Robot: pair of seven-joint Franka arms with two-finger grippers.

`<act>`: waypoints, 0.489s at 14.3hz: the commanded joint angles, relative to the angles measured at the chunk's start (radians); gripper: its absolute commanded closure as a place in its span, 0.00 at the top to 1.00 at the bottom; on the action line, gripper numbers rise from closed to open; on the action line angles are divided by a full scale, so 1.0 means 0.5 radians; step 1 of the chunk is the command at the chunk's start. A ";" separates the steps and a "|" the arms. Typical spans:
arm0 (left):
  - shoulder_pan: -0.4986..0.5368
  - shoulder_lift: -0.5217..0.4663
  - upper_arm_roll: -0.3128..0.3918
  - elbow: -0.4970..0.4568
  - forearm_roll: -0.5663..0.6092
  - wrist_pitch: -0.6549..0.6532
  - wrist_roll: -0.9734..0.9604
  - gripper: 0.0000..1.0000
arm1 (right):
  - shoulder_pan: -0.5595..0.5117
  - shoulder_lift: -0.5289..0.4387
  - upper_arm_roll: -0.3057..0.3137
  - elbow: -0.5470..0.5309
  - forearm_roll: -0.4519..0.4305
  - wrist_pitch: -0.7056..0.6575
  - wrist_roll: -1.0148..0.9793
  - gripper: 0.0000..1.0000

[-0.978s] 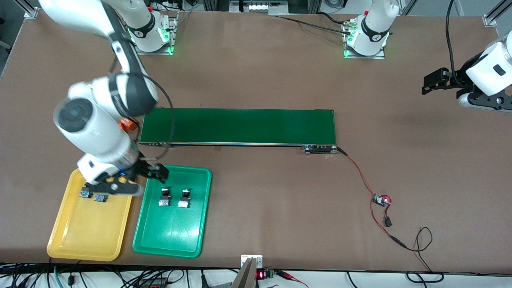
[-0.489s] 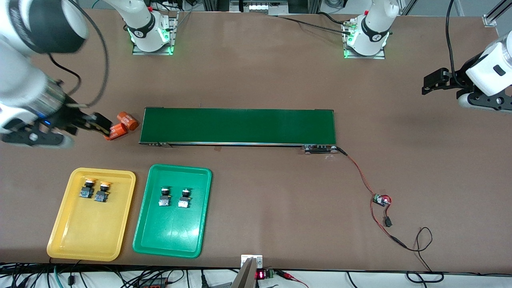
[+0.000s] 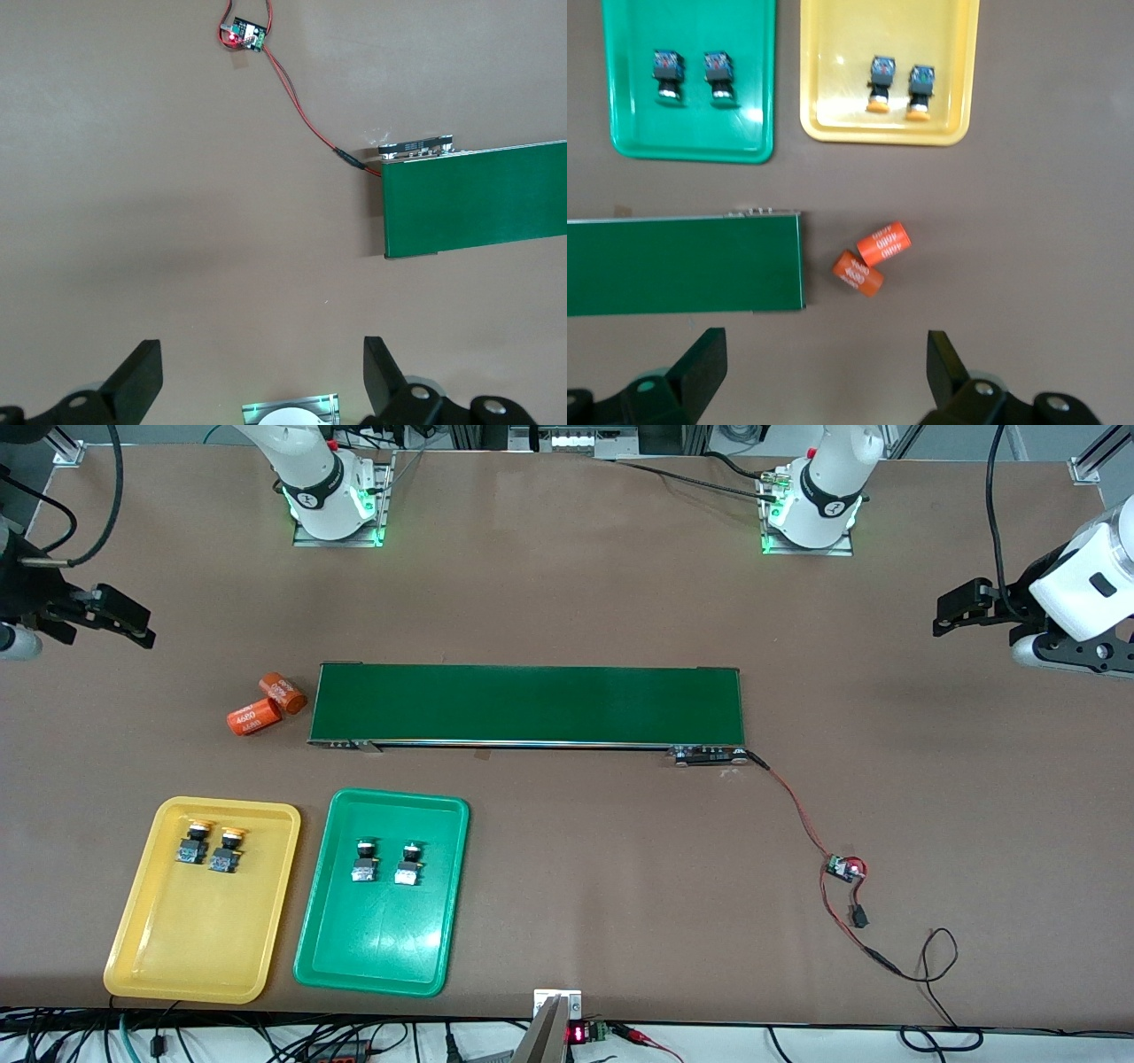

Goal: Sort buttons by color to trays

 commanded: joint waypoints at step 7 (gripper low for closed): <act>0.002 0.025 0.000 0.044 -0.012 -0.011 0.037 1.00 | -0.014 -0.014 0.036 0.066 -0.009 -0.277 0.009 1.00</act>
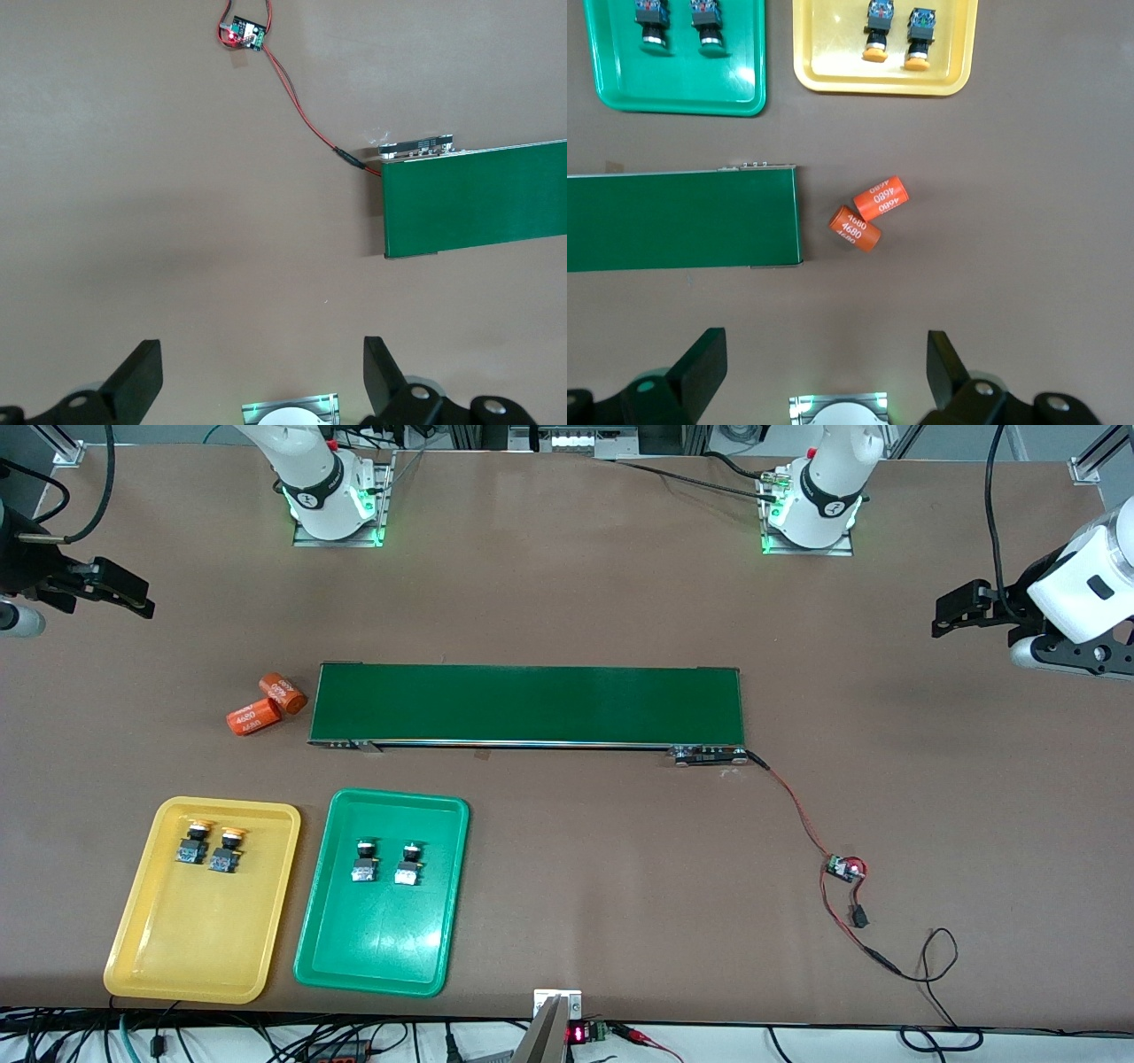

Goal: Sort buttons by color to trays

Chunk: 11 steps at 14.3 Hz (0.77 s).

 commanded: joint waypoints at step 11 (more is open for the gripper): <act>0.002 0.024 0.001 0.044 -0.012 -0.011 0.037 1.00 | 0.027 0.017 0.019 0.066 -0.003 -0.112 0.113 1.00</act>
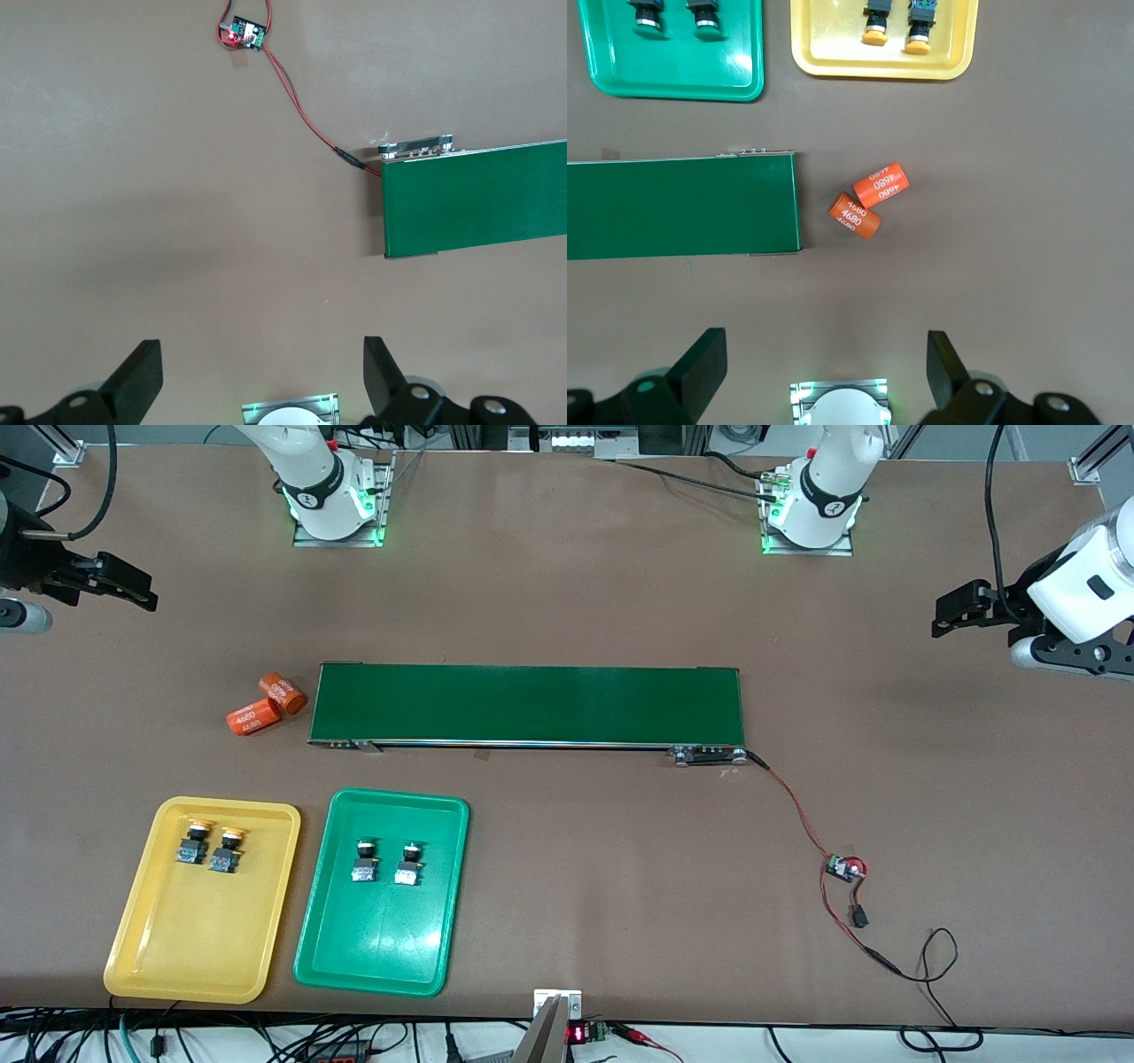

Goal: Sort buttons by color to trays

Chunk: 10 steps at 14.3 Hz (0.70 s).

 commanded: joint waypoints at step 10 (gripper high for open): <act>0.002 0.024 0.001 0.044 -0.012 -0.011 0.037 1.00 | 0.016 0.050 0.017 0.050 0.102 0.104 0.088 1.00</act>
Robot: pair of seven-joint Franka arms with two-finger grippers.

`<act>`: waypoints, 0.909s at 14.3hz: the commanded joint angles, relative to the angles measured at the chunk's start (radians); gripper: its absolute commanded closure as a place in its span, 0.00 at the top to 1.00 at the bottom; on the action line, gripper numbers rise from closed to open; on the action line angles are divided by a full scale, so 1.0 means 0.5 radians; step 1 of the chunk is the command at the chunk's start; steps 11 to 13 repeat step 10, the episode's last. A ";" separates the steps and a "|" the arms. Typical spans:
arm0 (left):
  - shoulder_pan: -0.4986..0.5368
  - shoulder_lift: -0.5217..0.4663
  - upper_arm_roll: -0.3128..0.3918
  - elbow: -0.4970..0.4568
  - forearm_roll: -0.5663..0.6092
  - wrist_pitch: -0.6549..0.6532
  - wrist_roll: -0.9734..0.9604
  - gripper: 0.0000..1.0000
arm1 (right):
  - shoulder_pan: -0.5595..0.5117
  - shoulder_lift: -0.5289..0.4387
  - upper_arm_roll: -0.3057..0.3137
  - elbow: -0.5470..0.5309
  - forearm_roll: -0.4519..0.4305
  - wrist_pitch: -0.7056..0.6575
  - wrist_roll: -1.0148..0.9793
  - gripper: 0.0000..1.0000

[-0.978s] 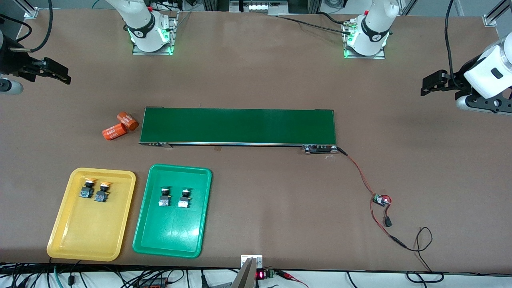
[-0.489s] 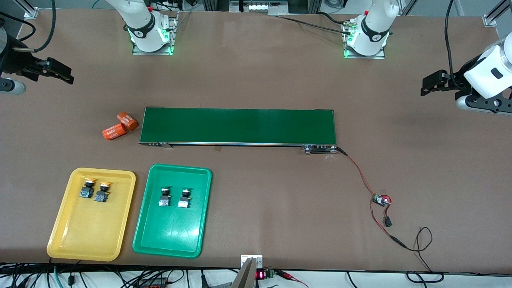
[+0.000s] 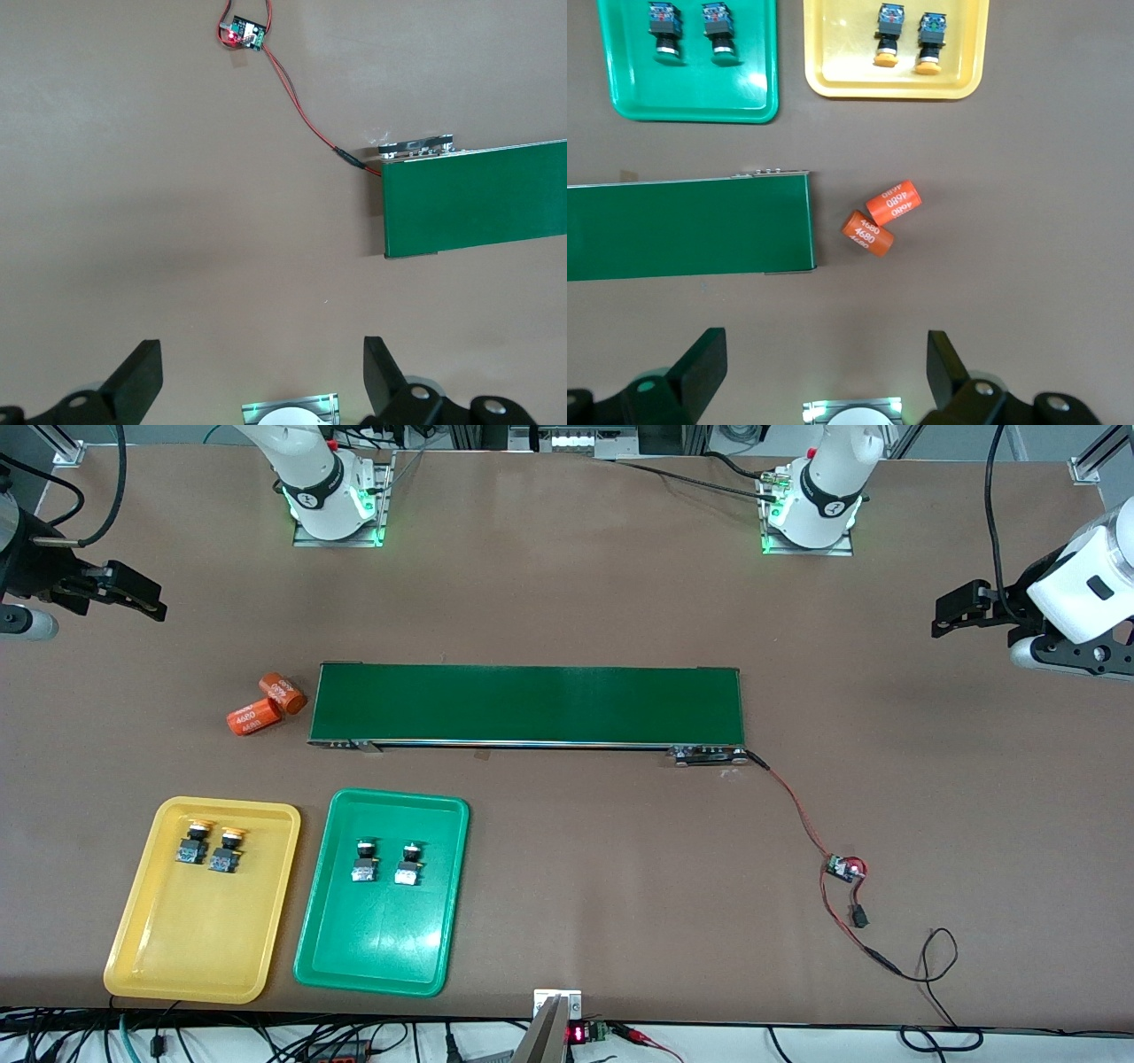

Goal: Sort buttons by color to trays

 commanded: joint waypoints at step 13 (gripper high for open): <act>-0.001 0.022 0.001 0.044 -0.009 -0.011 0.037 1.00 | -0.001 0.042 0.003 0.046 0.150 0.058 0.040 1.00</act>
